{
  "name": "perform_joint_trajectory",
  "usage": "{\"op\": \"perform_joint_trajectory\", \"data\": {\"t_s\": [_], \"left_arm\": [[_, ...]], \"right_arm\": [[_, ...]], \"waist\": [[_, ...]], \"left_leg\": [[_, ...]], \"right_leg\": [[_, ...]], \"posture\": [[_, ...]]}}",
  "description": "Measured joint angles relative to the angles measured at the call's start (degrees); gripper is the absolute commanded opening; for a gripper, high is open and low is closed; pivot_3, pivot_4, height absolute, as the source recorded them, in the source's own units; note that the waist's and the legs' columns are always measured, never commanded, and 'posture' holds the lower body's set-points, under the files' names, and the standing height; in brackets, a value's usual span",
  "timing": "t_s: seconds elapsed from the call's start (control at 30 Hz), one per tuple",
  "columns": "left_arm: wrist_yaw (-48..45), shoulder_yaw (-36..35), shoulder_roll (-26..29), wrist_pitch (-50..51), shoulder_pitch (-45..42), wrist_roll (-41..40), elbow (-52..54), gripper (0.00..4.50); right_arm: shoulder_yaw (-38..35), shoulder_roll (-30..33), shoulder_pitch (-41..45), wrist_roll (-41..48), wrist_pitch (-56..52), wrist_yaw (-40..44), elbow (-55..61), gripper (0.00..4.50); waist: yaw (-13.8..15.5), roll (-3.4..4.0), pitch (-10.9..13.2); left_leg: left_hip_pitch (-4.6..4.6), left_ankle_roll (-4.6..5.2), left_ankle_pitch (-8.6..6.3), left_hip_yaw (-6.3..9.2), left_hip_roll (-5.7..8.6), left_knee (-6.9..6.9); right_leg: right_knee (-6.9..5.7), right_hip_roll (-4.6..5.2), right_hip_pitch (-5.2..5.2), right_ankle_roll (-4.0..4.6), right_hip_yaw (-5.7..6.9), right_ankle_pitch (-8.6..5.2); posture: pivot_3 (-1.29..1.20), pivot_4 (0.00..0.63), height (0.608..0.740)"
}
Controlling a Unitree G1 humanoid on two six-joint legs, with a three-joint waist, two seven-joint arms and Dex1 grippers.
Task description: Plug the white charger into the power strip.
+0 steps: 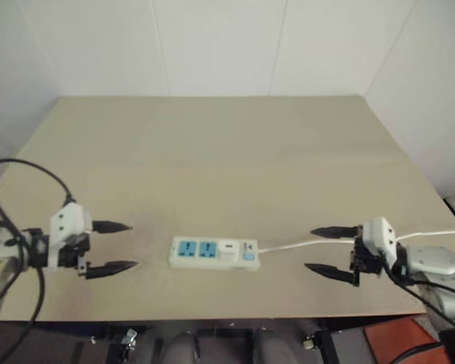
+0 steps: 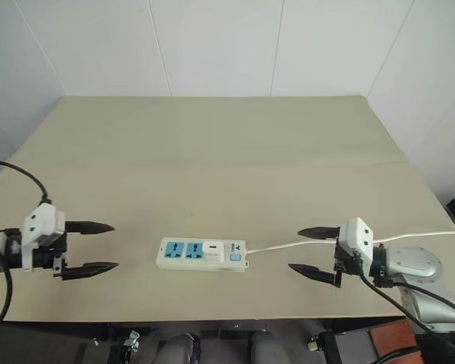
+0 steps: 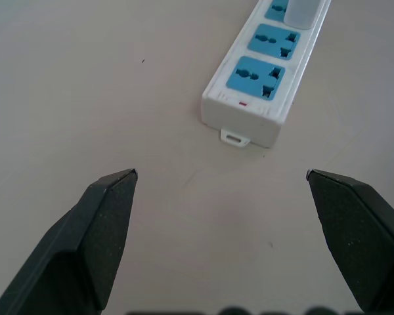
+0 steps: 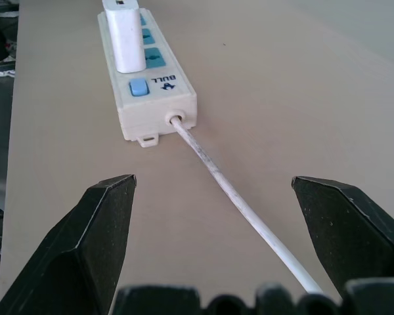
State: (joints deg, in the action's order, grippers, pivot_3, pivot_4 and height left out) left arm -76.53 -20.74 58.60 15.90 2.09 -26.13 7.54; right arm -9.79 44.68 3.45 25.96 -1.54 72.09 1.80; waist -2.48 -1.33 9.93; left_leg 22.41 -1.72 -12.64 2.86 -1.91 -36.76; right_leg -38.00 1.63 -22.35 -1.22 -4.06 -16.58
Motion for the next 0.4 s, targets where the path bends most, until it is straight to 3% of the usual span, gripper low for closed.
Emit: {"op": "perform_joint_trajectory", "data": {"t_s": [0.4], "left_arm": [[3.32, -2.59, -0.74, 3.73, 4.53, -1.39, 6.78, 4.5]], "right_arm": [[-0.15, 0.82, 2.28, 0.09, -4.03, -0.22, -0.08, 4.45]], "waist": [[0.05, 0.0, 0.02]], "left_leg": [[0.0, 0.0, 0.0, -0.01, 0.0, 0.0]], "right_leg": [[0.0, 0.0, 0.01, 0.09, 0.0, 0.05]], "posture": [[0.0, 0.15, 0.74]]}}
